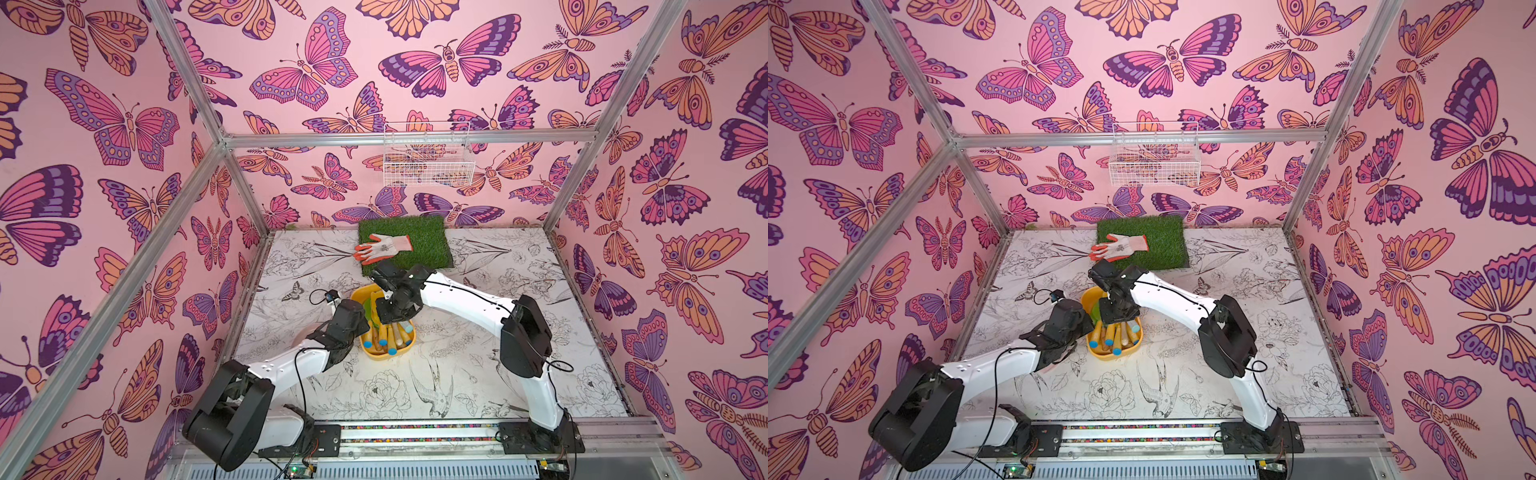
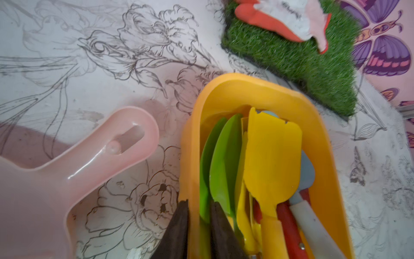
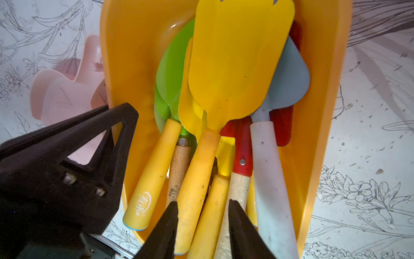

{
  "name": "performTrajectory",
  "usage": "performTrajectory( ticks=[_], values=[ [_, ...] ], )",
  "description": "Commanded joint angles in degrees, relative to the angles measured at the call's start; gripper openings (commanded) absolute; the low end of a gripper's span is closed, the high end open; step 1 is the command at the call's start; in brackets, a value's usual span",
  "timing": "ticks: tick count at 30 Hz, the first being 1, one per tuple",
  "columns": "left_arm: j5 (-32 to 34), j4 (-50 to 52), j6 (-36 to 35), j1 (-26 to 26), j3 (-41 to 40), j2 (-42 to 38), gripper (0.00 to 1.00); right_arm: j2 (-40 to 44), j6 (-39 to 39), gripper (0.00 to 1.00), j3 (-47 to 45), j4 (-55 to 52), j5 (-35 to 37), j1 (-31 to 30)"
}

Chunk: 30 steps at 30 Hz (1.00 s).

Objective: Take the shovel out of the storage box
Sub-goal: Adjust the storage box at the center of the board, then pick up the shovel from the storage box.

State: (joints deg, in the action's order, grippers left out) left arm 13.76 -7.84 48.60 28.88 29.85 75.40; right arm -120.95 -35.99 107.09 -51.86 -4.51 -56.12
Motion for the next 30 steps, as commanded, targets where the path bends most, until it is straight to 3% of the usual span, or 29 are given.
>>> performTrajectory(
  ticks=[1,9,13,23,30],
  values=[
    [0.77,-3.49,-0.17,-0.01,0.12,-0.96,0.34,-2.02,-1.21,0.41,2.4,-1.47,-0.28,0.22],
    [1.2,-2.86,-3.41,-0.26,0.25,-4.81,0.45,-5.78,-1.57,0.4,4.11,-1.22,-0.65,0.91],
    [-1.71,3.68,-5.99,-2.02,3.83,-5.59,0.47,-7.11,-1.04,0.4,5.21,-1.66,-1.17,0.92],
    [-9.21,6.59,-6.77,-7.44,5.83,-3.2,0.48,-11.17,-0.49,0.41,8.57,-3.76,0.0,0.92],
    [-11.8,6.61,-7.46,-8.14,6.39,-3.06,0.49,-12.55,-0.31,0.42,8.77,-4.64,1.87,1.08]
  ],
)
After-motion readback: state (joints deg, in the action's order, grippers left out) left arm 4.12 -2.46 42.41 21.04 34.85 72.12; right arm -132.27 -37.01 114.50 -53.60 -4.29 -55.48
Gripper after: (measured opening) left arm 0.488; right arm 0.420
